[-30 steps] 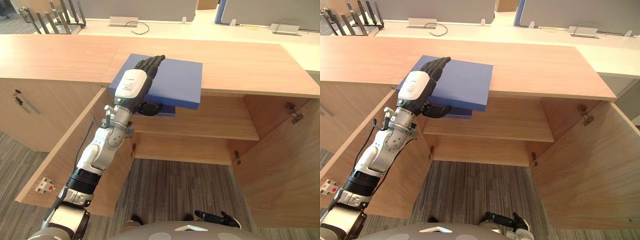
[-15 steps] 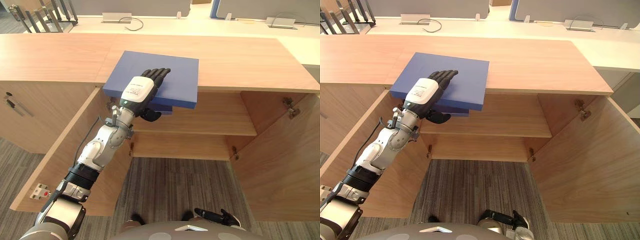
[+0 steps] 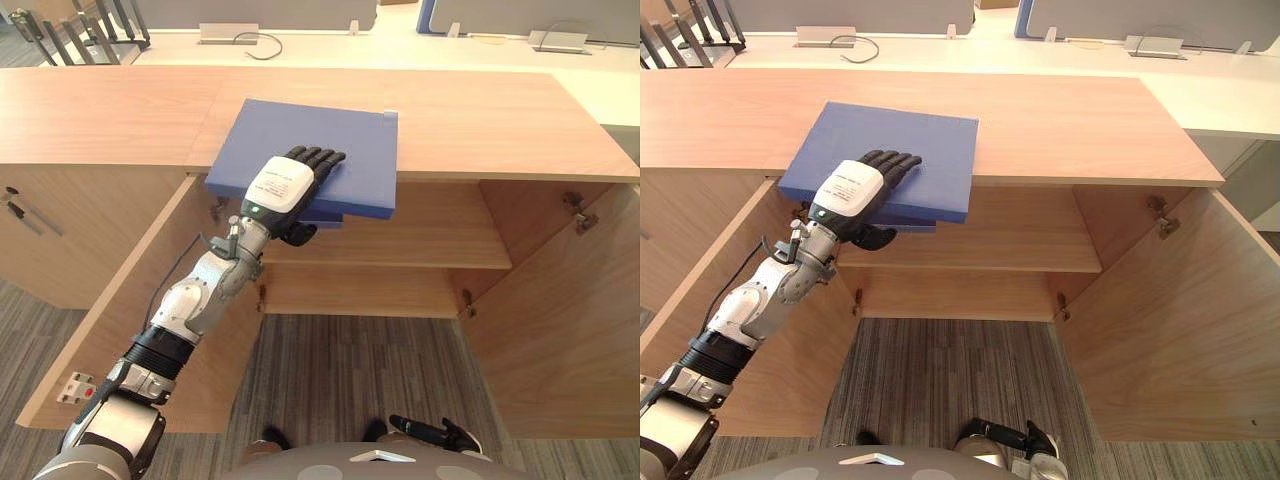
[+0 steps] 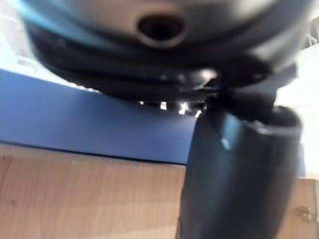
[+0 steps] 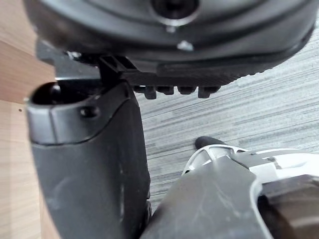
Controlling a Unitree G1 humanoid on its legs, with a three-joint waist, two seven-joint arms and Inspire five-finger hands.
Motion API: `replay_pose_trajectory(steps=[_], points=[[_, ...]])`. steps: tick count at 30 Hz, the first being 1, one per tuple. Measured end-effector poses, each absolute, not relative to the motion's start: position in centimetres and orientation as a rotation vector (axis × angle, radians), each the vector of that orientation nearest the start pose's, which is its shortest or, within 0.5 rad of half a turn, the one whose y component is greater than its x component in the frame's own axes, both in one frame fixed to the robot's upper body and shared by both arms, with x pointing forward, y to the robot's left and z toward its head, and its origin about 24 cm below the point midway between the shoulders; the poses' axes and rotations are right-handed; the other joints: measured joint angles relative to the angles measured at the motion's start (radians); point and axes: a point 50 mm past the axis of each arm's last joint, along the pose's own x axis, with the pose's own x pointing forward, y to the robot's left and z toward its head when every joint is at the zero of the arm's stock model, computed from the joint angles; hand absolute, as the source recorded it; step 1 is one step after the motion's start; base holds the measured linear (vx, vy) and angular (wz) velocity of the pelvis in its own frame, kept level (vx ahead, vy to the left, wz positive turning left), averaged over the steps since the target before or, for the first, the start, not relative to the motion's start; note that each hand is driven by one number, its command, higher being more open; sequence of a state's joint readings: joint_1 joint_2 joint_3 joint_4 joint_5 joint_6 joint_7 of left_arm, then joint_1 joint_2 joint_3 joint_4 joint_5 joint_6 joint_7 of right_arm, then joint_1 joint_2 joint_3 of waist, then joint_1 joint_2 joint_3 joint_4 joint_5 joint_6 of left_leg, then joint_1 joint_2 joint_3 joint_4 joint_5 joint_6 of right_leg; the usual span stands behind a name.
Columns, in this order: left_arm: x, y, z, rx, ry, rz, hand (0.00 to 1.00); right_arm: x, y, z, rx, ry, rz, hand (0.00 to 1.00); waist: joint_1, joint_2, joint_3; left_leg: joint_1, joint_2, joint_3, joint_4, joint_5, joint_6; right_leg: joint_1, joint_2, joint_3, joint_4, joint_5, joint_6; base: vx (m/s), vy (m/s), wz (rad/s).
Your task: Walk over to the cabinet, pick up the folder, carry it to the office cabinet, place the folder inside the office cabinet, then close the office cabinet door
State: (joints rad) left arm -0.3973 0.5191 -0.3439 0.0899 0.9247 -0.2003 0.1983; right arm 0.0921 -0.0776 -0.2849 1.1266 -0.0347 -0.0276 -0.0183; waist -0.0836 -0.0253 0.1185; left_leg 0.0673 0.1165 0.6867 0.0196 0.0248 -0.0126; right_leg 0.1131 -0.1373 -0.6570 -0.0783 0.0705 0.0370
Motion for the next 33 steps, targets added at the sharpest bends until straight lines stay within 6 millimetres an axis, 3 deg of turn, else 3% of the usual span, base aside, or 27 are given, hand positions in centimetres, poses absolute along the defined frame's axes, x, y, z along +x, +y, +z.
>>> replay_pose_trajectory(steps=[10,23,26,33], points=[[30.2,13.7,13.5,1.570,-0.854,-0.005,0.00,6.9,-21.4,-16.7,0.036,1.176,-0.340,1.00,-0.004,0.002,0.001,0.012,0.001,0.004,0.005,-0.009,-0.004,0.011,-0.001,0.004,-0.005,0.000,0.002,0.02,0.053,-0.02],[30.5,14.1,13.4,1.568,-0.826,0.050,0.00,6.8,-21.7,-16.7,0.022,1.182,-0.373,1.00,-0.004,0.003,0.002,0.012,0.001,0.004,0.005,-0.009,-0.004,0.011,-0.001,0.004,-0.005,0.001,0.002,0.00,0.000,0.00],[29.8,13.2,13.7,1.504,-0.829,0.082,0.00,6.7,-21.7,-16.7,0.018,1.183,-0.376,1.00,-0.004,0.003,0.002,0.012,0.000,0.004,0.005,-0.010,-0.004,0.011,-0.002,0.004,-0.005,0.001,0.002,0.00,0.000,0.00],[24.8,7.8,17.6,1.037,-1.042,0.082,0.00,6.8,-21.7,-16.6,0.000,1.183,-0.380,1.00,0.007,0.005,0.005,0.011,-0.003,0.004,0.009,-0.015,-0.003,0.018,-0.005,0.003,0.000,0.002,0.003,0.00,0.000,0.00]])
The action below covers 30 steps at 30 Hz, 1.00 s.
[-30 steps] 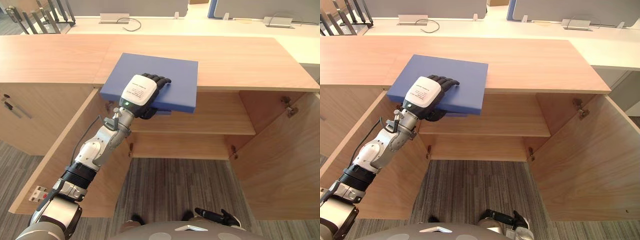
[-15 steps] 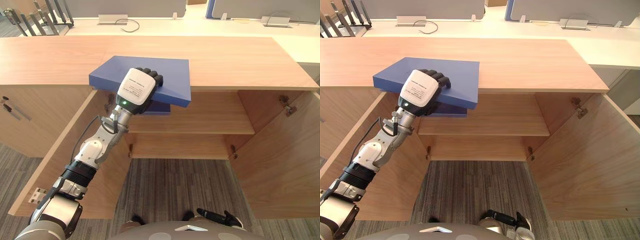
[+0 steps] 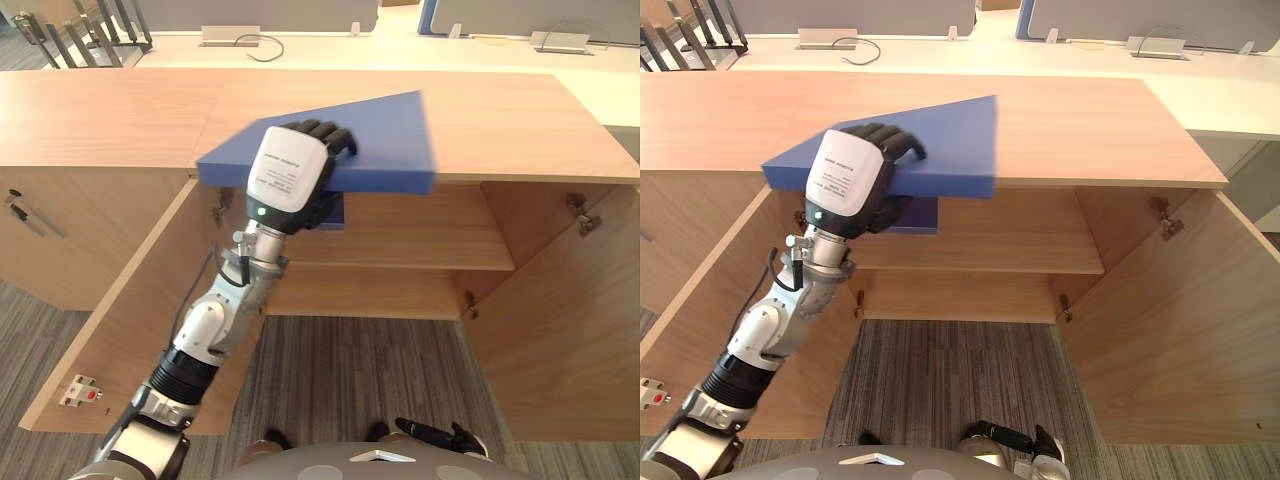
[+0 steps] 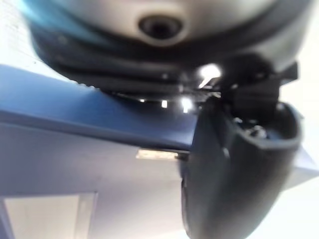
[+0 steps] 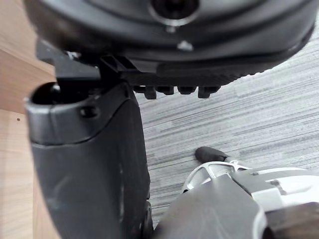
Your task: Walk over to the cabinet, pick up the folder, carry it to the office cabinet, place the folder inside the office cabinet, then close the office cabinet door
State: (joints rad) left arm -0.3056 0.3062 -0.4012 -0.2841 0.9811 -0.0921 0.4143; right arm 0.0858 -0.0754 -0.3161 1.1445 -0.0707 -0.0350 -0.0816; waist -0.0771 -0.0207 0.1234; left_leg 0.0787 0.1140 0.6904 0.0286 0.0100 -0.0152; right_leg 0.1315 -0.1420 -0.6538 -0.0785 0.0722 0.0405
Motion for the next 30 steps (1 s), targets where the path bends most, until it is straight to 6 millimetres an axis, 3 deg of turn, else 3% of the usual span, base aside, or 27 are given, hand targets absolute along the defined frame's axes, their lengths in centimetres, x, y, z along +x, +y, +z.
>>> replay_pose_trajectory(steps=[2,6,14,20,23,25,30], points=[[22.8,6.3,19.1,0.896,-1.156,0.030,0.00,6.9,-21.7,-16.6,-0.015,1.179,-0.374,1.00,-0.003,0.002,0.001,0.001,0.000,0.000,0.001,-0.001,0.000,0.001,0.000,0.000,0.000,0.000,0.000,0.00,0.000,0.00],[20.2,5.1,20.5,0.746,-1.301,-0.068,0.00,7.1,-22.0,-16.5,-0.051,1.177,-0.346,1.00,0.002,0.014,0.003,0.009,0.000,-0.001,0.002,-0.001,0.000,0.011,0.001,-0.001,0.000,0.000,0.000,0.00,0.000,0.00],[17.2,6.1,23.3,0.436,-1.401,-0.134,0.00,7.7,-21.9,-16.4,-0.114,1.172,-0.268,1.00,0.025,0.024,0.004,-0.003,-0.002,-0.035,0.000,0.003,0.014,0.018,0.003,-0.036,0.009,-0.002,0.003,-0.01,0.050,0.13],[17.0,8.0,24.2,0.146,-1.316,-0.180,0.00,8.1,-21.8,-16.4,-0.114,1.164,-0.252,1.00,0.034,0.022,0.005,-0.002,-0.008,-0.039,-0.016,0.014,0.021,0.017,0.002,-0.040,0.009,-0.002,0.003,0.01,0.052,0.03],[18.0,9.8,24.1,-0.113,-1.168,-0.239,0.00,8.0,-21.8,-16.4,-0.092,1.168,-0.260,1.00,0.037,0.021,0.006,-0.003,-0.009,-0.040,-0.021,0.018,0.023,0.014,0.002,-0.041,0.009,-0.002,0.003,0.02,0.058,0.01],[18.9,11.1,23.6,-0.315,-1.061,-0.307,0.00,8.0,-21.8,-16.4,-0.081,1.169,-0.252,1.00,0.042,0.019,0.007,-0.002,-0.012,-0.041,-0.031,0.024,0.024,0.012,0.002,-0.042,0.009,-0.001,0.003,0.03,0.067,0.01],[20.6,12.5,21.6,-0.583,-0.887,-0.468,0.00,9.4,-21.3,-16.0,-0.070,1.118,-0.175,1.00,0.044,0.010,0.016,-0.003,-0.019,-0.045,-0.043,0.031,0.024,0.009,0.000,-0.046,0.008,0.000,0.005,0.03,0.064,0.03]])
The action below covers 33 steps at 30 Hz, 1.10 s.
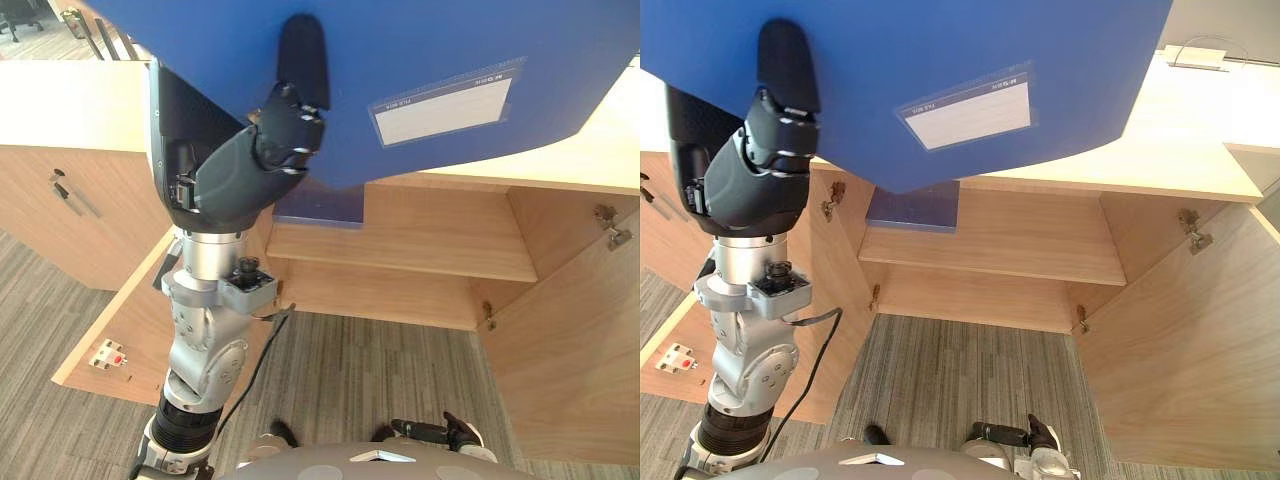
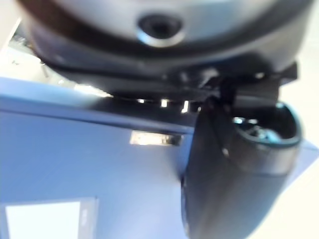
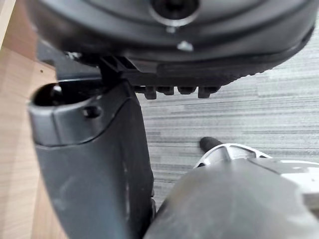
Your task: Walk over to the cabinet, pick up the folder, carry it to the office cabinet, place the folder inside the office cabinet, then close the office cabinet door
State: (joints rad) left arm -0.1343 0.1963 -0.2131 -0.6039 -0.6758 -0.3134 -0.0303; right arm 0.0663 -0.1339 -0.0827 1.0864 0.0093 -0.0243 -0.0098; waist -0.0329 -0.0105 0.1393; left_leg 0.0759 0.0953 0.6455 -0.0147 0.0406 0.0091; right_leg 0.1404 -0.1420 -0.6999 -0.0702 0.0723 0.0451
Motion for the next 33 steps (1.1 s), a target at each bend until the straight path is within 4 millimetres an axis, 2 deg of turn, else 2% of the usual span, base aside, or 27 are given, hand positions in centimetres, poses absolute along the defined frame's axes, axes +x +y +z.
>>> replay_pose_trajectory(steps=[2,4,5,7,8,10,14,19,22,24,28,33], points=[[21.0,12.6,20.4,-0.662,-0.810,-0.495,0.00,11.2,-20.6,-15.5,-0.062,1.070,-0.135,1.00,0.002,-0.003,0.002,-0.002,-0.003,0.001,-0.006,0.001,0.001,-0.004,-0.001,0.000,-0.001,0.001,0.001,0.03,0.060,-0.03],[21.5,12.7,18.8,-0.720,-0.717,-0.485,0.00,15.2,-18.6,-14.1,-0.062,0.949,-0.063,1.00,0.004,-0.006,0.004,-0.008,-0.001,0.014,-0.007,0.005,-0.003,-0.020,0.002,0.015,-0.002,0.005,-0.003,0.01,0.046,-0.14],[21.5,12.8,18.3,-0.736,-0.689,-0.475,0.00,16.0,-18.2,-13.7,-0.052,0.908,-0.055,1.00,0.003,-0.006,0.005,-0.009,0.000,0.015,-0.007,0.006,-0.004,-0.023,0.003,0.016,-0.003,0.006,-0.004,0.03,0.045,-0.12],[21.5,13.6,15.8,-0.750,-0.577,-0.391,0.00,19.2,-15.8,-10.8,0.053,0.690,-0.025,1.00,0.004,-0.001,0.006,-0.014,0.000,0.015,-0.004,0.007,-0.005,-0.026,0.004,0.016,-0.004,0.007,-0.005,0.06,0.040,0.00],[21.5,13.7,15.6,-0.748,-0.566,-0.380,0.00,19.3,-15.7,-10.5,0.065,0.674,-0.026,1.00,0.005,-0.001,0.006,-0.014,0.000,0.015,-0.003,0.007,-0.006,-0.026,0.004,0.016,-0.004,0.007,-0.005,0.07,0.044,0.02],[21.6,14.8,13.6,-0.753,-0.498,-0.287,0.00,20.2,-15.4,-8.6,0.166,0.551,-0.066,1.00,0.006,-0.002,0.006,-0.012,0.000,0.014,0.000,0.005,-0.005,-0.021,0.004,0.016,-0.005,0.007,-0.005,0.07,0.054,0.03],[21.5,16.3,11.9,-0.754,-0.444,-0.183,0.00,19.5,-16.7,-6.8,0.340,0.421,-0.216,1.00,0.004,-0.009,0.010,-0.003,-0.001,0.018,0.000,-0.003,-0.006,-0.013,0.002,0.023,-0.005,0.006,-0.004,0.05,0.075,-0.03],[21.0,17.3,11.0,-0.741,-0.407,-0.130,0.00,16.8,-19.2,-7.6,0.549,0.404,-0.441,1.00,-0.001,-0.012,0.011,0.003,0.001,0.039,0.015,-0.027,-0.008,-0.016,-0.002,0.048,-0.005,0.006,-0.004,0.01,0.075,-0.14],[21.0,18.4,10.5,-0.726,-0.402,-0.078,0.00,15.0,-20.3,-7.8,0.641,0.392,-0.534,1.00,-0.018,-0.011,0.011,0.004,0.005,0.048,0.025,-0.032,-0.014,-0.019,-0.001,0.061,-0.007,0.006,-0.004,0.01,0.060,-0.11],[20.8,19.1,10.0,-0.718,-0.392,-0.037,0.00,14.8,-20.6,-7.4,0.667,0.367,-0.549,1.00,-0.027,-0.009,0.010,0.005,0.009,0.057,0.033,-0.038,-0.015,-0.020,0.001,0.071,-0.007,0.006,-0.004,0.03,0.056,-0.16],[20.8,20.2,8.9,-0.690,-0.354,0.024,0.00,14.9,-22.0,-5.9,0.740,0.254,-0.596,1.00,-0.024,-0.008,0.011,0.002,0.019,0.071,0.048,-0.047,-0.016,-0.033,0.005,0.085,-0.008,0.005,-0.006,0.01,0.043,-0.10],[20.7,20.9,8.9,-0.683,-0.362,0.057,0.00,15.8,-23.7,-3.4,0.829,0.060,-0.582,1.00,-0.024,-0.008,0.011,0.002,0.021,0.082,0.060,-0.051,-0.020,-0.035,0.006,0.098,-0.008,0.006,-0.005,0.04,0.053,-0.08]])
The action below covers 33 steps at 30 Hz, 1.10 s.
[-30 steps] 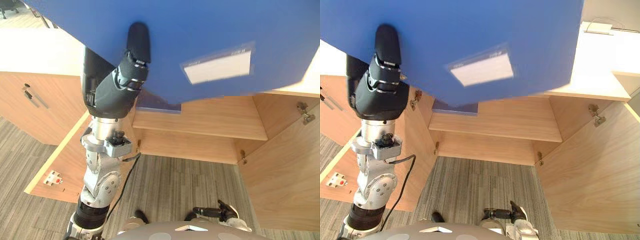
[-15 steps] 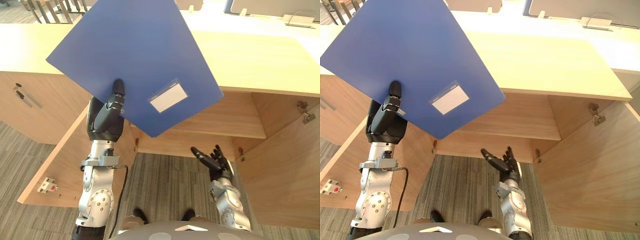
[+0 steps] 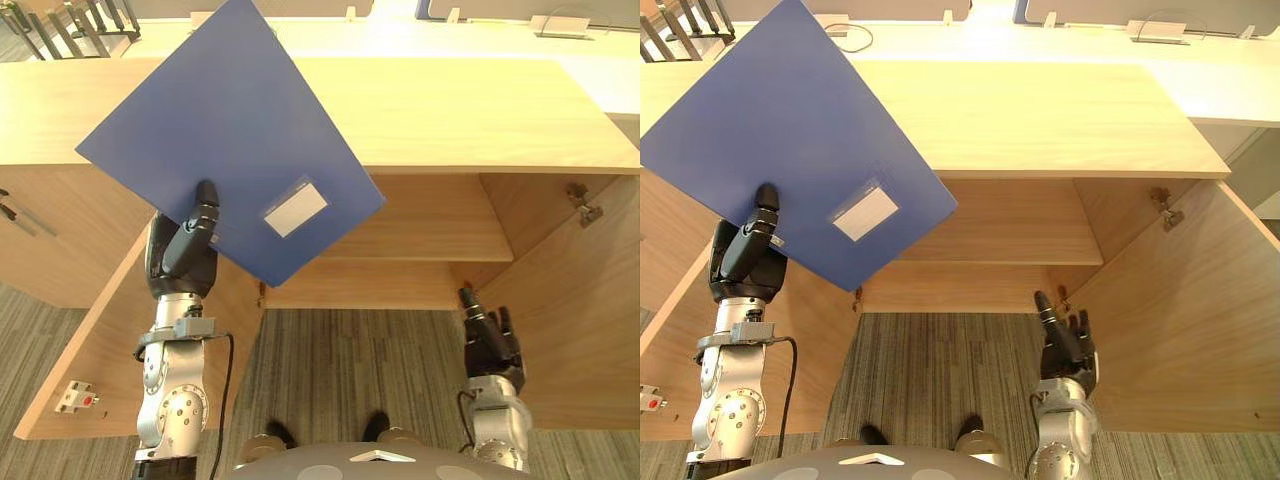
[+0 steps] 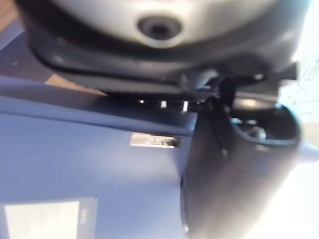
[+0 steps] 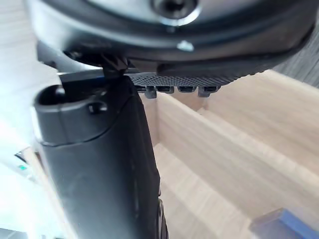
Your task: Walk over to the cabinet, pick up the folder, carry it to the office cabinet, place the folder inside the office cabinet, then close the office cabinet door
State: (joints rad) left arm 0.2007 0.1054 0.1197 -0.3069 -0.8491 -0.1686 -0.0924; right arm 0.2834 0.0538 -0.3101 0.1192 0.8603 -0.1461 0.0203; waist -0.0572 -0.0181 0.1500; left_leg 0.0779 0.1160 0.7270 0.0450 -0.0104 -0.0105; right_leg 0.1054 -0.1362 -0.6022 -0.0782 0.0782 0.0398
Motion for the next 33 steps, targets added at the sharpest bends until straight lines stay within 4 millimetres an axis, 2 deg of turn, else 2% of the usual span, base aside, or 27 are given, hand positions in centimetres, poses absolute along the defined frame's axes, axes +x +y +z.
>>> replay_pose_trajectory(steps=[3,4,5,7,9,11,14,16,17,19,22,27,28,33], points=[[20.7,21.0,8.9,-0.678,-0.366,0.057,0.00,17.1,-24.1,-1.5,0.891,-0.067,-0.547,1.00,0.000,0.000,0.000,0.000,0.000,0.004,0.006,-0.004,0.000,0.001,0.000,0.005,0.000,0.001,0.000,0.03,0.060,-0.05],[20.8,20.9,9.0,-0.655,-0.366,0.055,0.00,18.1,-24.1,-0.1,0.915,-0.149,-0.498,1.00,0.000,0.000,0.000,0.000,0.000,0.005,0.006,-0.004,0.000,0.002,0.000,0.006,0.000,0.001,0.000,0.03,0.055,-0.02],[20.8,20.9,9.0,-0.647,-0.366,0.053,0.00,18.5,-24.1,0.6,0.918,-0.183,-0.475,1.00,0.000,0.000,0.000,0.000,-0.001,0.005,0.007,-0.004,0.000,0.003,0.000,0.006,0.000,0.001,0.000,0.03,0.064,-0.01],[21.1,20.8,9.2,-0.635,-0.359,0.032,0.00,20.2,-23.9,3.4,0.920,-0.305,-0.359,1.00,0.004,0.000,0.000,0.000,0.000,0.004,0.010,-0.004,0.001,0.005,0.001,0.006,0.000,0.002,0.000,0.02,0.061,0.00],[21.7,20.7,9.2,-0.636,-0.364,0.010,0.00,21.2,-23.6,5.3,0.907,-0.377,-0.270,1.00,0.011,0.001,-0.001,0.000,0.000,0.004,0.013,-0.004,0.001,0.006,0.001,0.006,-0.001,0.003,-0.001,0.01,0.049,0.00],[22.5,20.2,9.3,-0.643,-0.365,-0.022,0.00,22.6,-22.6,7.9,0.875,-0.463,-0.105,1.00,0.024,0.001,-0.001,0.001,0.001,0.002,0.015,-0.004,0.001,0.008,0.001,0.006,-0.001,0.005,-0.002,0.00,0.057,0.00],[22.8,19.6,9.3,-0.646,-0.361,-0.060,0.00,23.7,-21.1,10.0,0.832,-0.514,0.046,1.00,0.028,0.000,-0.001,0.001,0.001,-0.004,0.017,-0.004,0.002,0.012,0.001,0.001,-0.001,0.005,-0.002,0.01,0.048,0.05],[23.1,18.8,9.6,-0.643,-0.363,-0.120,0.00,24.6,-20.0,11.3,0.737,-0.522,0.156,1.00,0.035,-0.001,-0.002,0.001,0.000,-0.010,0.019,-0.004,0.002,0.017,0.000,-0.003,-0.001,0.006,-0.001,0.01,0.062,0.08],[23.2,18.7,9.7,-0.640,-0.365,-0.135,0.00,24.8,-19.9,11.6,0.706,-0.521,0.179,1.00,0.038,-0.001,-0.002,0.001,0.000,-0.010,0.020,-0.004,0.003,0.017,0.000,-0.004,-0.001,0.007,-0.001,0.01,0.059,0.03],[23.6,18.3,10.1,-0.619,-0.370,-0.195,0.00,25.4,-19.7,12.7,0.540,-0.512,0.256,1.00,0.052,-0.001,-0.002,0.001,-0.001,-0.011,0.020,-0.003,0.005,0.018,-0.001,-0.004,-0.001,0.009,-0.001,0.01,0.060,0.01],[24.0,18.3,10.5,-0.583,-0.382,-0.245,0.00,26.3,-19.8,13.9,0.367,-0.487,0.339,1.00,0.054,-0.004,-0.003,-0.001,-0.003,-0.019,0.019,-0.001,0.008,0.020,-0.002,-0.011,-0.001,0.010,-0.001,0.00,0.059,0.06],[24.6,18.0,10.6,-0.535,-0.377,-0.298,0.00,28.3,-21.1,14.2,0.263,-0.418,0.356,1.00,0.056,-0.009,-0.006,-0.008,-0.004,-0.029,0.019,0.005,0.015,0.020,-0.003,-0.021,-0.001,0.014,-0.004,-0.01,0.060,0.07],[24.6,17.9,10.8,-0.517,-0.375,-0.323,0.00,28.9,-21.8,14.3,0.194,-0.383,0.350,1.00,0.057,-0.009,-0.007,-0.012,-0.005,-0.034,0.019,0.006,0.017,0.019,-0.003,-0.026,-0.002,0.016,-0.004,-0.01,0.058,0.08],[24.7,17.9,10.9,-0.473,-0.361,-0.361,0.00,30.1,-23.1,15.2,0.051,-0.316,0.377,1.00,0.059,-0.010,-0.007,-0.020,-0.005,-0.038,0.019,0.011,0.021,0.013,-0.003,-0.030,-0.002,0.021,-0.006,0.01,0.056,0.03]])
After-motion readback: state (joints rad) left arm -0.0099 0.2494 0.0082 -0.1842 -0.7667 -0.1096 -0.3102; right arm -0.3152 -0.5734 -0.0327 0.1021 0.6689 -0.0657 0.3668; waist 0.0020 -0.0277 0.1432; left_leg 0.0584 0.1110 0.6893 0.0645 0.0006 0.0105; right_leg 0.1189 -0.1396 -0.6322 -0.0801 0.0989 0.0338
